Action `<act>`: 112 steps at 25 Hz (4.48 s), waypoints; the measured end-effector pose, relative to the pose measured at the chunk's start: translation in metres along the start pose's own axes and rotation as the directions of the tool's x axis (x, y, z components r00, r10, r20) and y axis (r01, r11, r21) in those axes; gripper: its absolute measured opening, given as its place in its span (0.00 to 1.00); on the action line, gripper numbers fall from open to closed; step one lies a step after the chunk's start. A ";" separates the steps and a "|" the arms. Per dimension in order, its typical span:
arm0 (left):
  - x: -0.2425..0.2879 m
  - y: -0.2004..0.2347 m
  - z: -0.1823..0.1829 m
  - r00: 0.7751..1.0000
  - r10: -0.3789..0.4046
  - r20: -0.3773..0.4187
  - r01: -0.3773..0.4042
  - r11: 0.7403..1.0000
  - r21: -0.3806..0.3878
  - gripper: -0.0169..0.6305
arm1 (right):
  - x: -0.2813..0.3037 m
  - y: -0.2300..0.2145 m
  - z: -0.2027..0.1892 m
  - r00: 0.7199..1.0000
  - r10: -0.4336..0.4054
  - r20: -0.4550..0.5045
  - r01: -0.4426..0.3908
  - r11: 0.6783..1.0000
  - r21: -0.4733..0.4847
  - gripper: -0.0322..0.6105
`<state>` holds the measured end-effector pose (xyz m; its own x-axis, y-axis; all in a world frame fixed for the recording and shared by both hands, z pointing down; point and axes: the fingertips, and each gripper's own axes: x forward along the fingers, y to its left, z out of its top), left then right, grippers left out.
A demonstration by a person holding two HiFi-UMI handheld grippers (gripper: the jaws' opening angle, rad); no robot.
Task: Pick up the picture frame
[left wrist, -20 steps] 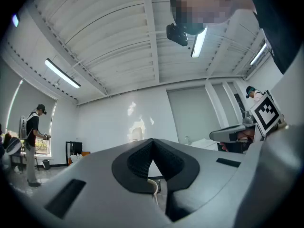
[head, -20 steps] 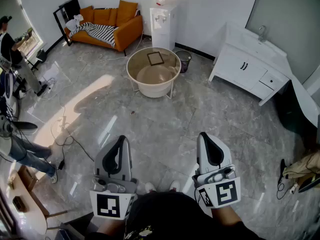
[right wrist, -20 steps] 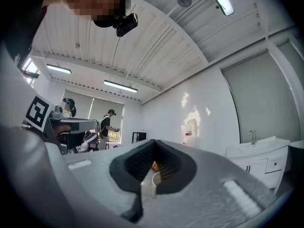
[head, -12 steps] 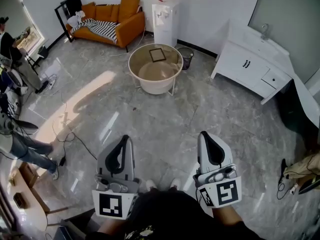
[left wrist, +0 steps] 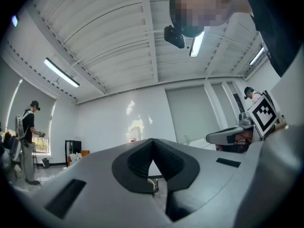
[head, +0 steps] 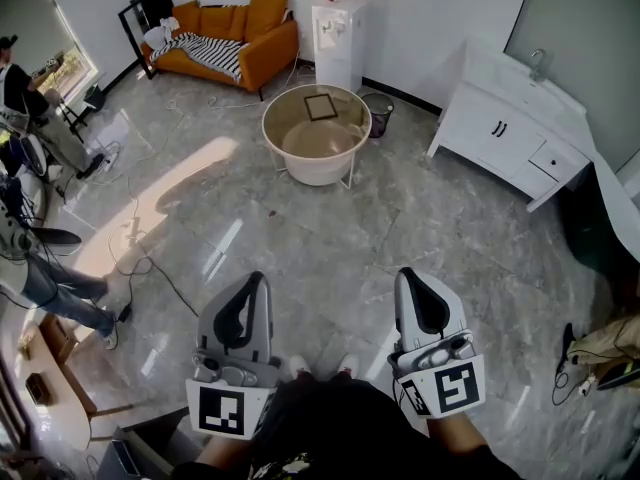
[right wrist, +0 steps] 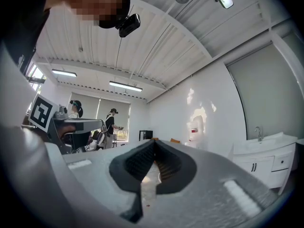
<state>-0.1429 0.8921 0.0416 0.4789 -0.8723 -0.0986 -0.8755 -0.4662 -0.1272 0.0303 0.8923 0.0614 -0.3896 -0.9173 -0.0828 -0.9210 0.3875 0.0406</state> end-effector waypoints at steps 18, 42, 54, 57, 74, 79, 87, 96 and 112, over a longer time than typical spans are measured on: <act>0.013 -0.078 -0.022 0.998 -0.015 -0.064 0.015 1.000 0.001 0.03 | -0.044 -0.054 -0.029 0.997 0.066 -0.042 -0.067 0.998 -0.014 0.04; 0.042 -0.049 -0.026 0.999 0.035 -0.019 -0.034 0.999 0.011 0.03 | 0.001 -0.079 -0.028 0.998 0.053 -0.016 -0.053 0.997 -0.056 0.04; 0.088 -0.019 -0.030 0.999 0.036 -0.011 -0.036 0.999 0.015 0.03 | 0.054 -0.090 -0.032 0.998 0.063 -0.017 -0.064 0.996 -0.054 0.04; 0.098 -0.007 -0.031 0.999 0.041 -0.011 -0.041 0.999 0.016 0.03 | 0.071 -0.091 -0.031 0.998 0.063 -0.013 -0.063 0.997 -0.051 0.04; 0.169 0.064 -0.042 1.000 0.003 0.016 -0.003 1.000 -0.015 0.03 | 0.162 -0.099 -0.027 0.999 0.031 -0.023 -0.032 0.996 -0.087 0.04; 0.188 0.083 -0.043 0.999 0.002 0.034 -0.002 1.000 -0.008 0.03 | 0.189 -0.102 -0.027 1.000 0.029 -0.011 -0.030 0.996 -0.084 0.04; 0.215 0.124 -0.048 0.999 0.010 0.033 -0.011 1.000 0.013 0.03 | 0.241 -0.099 -0.028 0.999 0.046 0.011 -0.045 0.993 -0.106 0.04; 0.239 0.151 -0.064 0.999 -0.040 0.020 0.040 0.999 0.027 0.03 | 0.269 -0.100 -0.044 1.000 -0.009 0.006 0.010 0.997 -0.082 0.04; 0.247 0.156 -0.085 0.999 -0.054 -0.002 0.054 0.999 0.002 0.03 | 0.272 -0.103 -0.071 0.998 -0.030 -0.053 0.027 0.998 -0.060 0.04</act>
<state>-0.1664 0.5913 0.0810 0.5253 -0.8463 -0.0892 -0.8482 -0.5123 -0.1345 0.0193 0.5960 0.1050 -0.3607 -0.9322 -0.0308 -0.9292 0.3563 0.0980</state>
